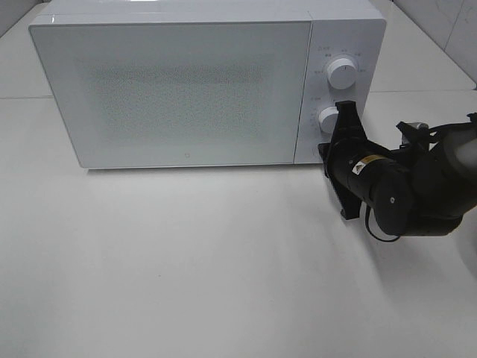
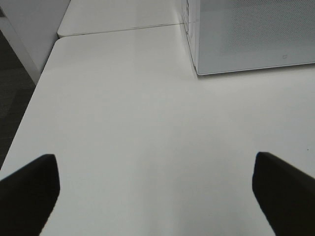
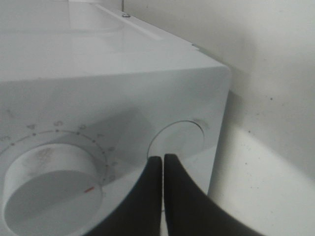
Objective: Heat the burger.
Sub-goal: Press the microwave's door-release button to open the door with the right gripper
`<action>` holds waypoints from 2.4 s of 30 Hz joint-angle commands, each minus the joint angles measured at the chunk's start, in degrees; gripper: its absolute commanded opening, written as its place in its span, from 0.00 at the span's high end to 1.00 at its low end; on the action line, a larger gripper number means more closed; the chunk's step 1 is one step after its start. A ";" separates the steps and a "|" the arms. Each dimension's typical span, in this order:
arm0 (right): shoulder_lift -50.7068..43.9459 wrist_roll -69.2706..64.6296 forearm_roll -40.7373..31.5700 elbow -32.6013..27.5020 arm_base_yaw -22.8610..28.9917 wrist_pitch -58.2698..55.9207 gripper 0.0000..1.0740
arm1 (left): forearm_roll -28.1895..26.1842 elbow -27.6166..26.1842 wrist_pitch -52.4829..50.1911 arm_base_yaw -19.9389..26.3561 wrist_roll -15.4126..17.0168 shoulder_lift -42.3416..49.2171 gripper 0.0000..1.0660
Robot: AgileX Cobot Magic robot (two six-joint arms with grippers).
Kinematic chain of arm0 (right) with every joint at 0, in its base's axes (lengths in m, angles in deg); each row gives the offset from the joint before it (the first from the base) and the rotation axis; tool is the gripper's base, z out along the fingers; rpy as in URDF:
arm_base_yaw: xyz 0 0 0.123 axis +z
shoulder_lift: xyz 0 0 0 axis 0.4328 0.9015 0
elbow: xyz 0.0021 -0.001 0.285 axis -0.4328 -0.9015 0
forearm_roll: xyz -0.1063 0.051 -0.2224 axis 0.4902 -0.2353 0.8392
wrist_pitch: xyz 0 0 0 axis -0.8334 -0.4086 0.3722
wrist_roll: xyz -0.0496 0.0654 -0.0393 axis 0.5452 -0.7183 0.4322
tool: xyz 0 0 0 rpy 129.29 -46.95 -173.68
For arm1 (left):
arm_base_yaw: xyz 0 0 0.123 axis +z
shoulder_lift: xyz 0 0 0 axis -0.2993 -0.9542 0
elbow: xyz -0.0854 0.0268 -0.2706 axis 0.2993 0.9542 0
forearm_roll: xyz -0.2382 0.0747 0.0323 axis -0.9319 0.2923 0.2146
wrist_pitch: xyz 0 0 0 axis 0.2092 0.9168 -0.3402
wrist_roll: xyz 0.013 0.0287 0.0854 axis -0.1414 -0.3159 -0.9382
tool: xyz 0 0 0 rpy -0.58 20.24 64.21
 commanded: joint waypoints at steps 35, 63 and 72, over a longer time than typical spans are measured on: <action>0.69 -0.23 2.86 2.12 -2.18 -1.83 1.00 | -0.11 0.11 -0.57 0.06 0.34 1.15 0.06; 2.52 1.09 1.95 5.67 -2.75 3.21 1.00 | -0.11 0.11 -0.57 0.06 0.34 1.15 0.06; 2.52 1.66 1.38 7.10 -2.81 4.24 1.00 | -0.11 0.11 -0.57 0.06 0.34 1.15 0.06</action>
